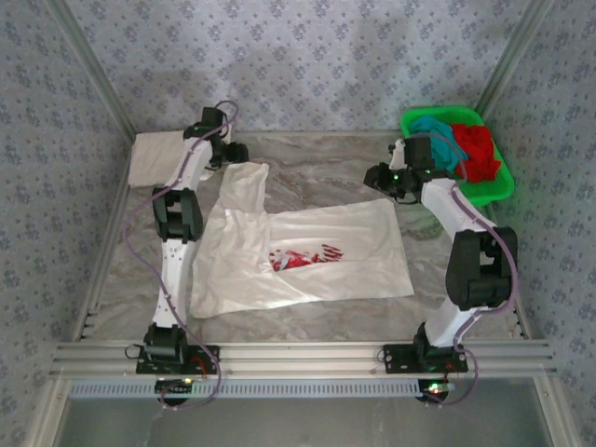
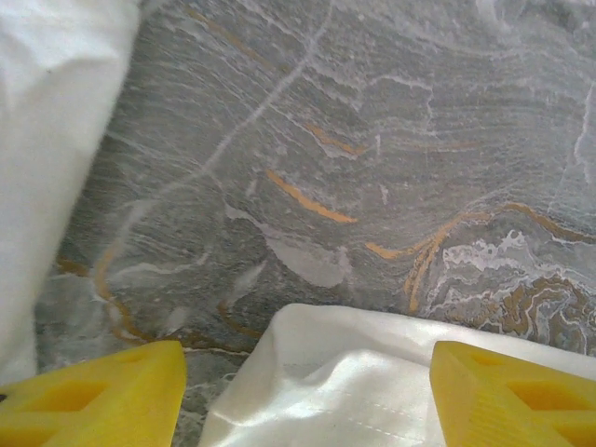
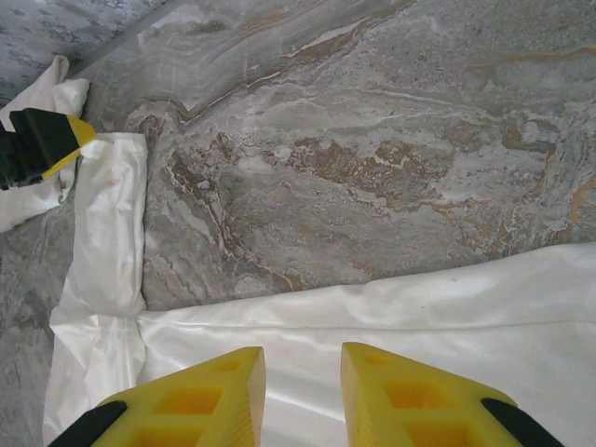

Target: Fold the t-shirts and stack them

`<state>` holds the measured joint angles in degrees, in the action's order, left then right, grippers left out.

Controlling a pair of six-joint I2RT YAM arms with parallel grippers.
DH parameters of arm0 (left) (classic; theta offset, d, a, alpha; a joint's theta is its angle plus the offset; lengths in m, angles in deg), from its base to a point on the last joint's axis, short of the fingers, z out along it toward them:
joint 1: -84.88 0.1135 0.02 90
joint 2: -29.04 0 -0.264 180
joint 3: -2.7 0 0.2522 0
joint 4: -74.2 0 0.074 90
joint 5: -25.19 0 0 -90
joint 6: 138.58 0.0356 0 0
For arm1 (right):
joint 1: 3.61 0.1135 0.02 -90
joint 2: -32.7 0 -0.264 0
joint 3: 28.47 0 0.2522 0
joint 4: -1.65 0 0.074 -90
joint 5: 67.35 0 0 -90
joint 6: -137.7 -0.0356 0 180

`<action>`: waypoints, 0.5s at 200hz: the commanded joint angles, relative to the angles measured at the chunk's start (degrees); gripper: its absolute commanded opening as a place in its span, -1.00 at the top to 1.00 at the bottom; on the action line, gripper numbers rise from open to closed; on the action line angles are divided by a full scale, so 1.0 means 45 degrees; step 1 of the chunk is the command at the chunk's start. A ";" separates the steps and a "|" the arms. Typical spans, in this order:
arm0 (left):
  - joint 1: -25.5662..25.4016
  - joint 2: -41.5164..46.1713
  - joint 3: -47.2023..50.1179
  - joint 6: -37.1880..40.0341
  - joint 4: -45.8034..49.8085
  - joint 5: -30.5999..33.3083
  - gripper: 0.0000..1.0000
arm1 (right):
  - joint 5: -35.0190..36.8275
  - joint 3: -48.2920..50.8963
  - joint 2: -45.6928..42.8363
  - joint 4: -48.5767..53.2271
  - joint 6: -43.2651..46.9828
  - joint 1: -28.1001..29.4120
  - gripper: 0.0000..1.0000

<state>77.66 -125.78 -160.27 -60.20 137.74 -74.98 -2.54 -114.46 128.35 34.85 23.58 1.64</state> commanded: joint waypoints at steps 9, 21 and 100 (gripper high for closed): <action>0.0041 -0.0374 0.0032 -0.0387 0.0172 -0.0670 -0.32 | -0.0395 -0.0159 -0.0220 0.0126 -0.0034 -0.0113 0.41; 0.0040 -0.0432 0.0021 -0.0407 0.0011 -0.0789 -0.17 | -0.0398 -0.0104 -0.0268 0.0126 -0.0046 -0.0113 0.41; 0.0082 -0.0754 -0.0482 -0.0404 -0.0268 -0.0868 0.98 | 0.0617 0.0544 -0.0289 0.1076 -0.0170 -0.0867 0.42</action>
<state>77.68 -127.90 -160.45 -62.27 135.75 -78.74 -2.87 -111.99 127.83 35.46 22.46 -0.74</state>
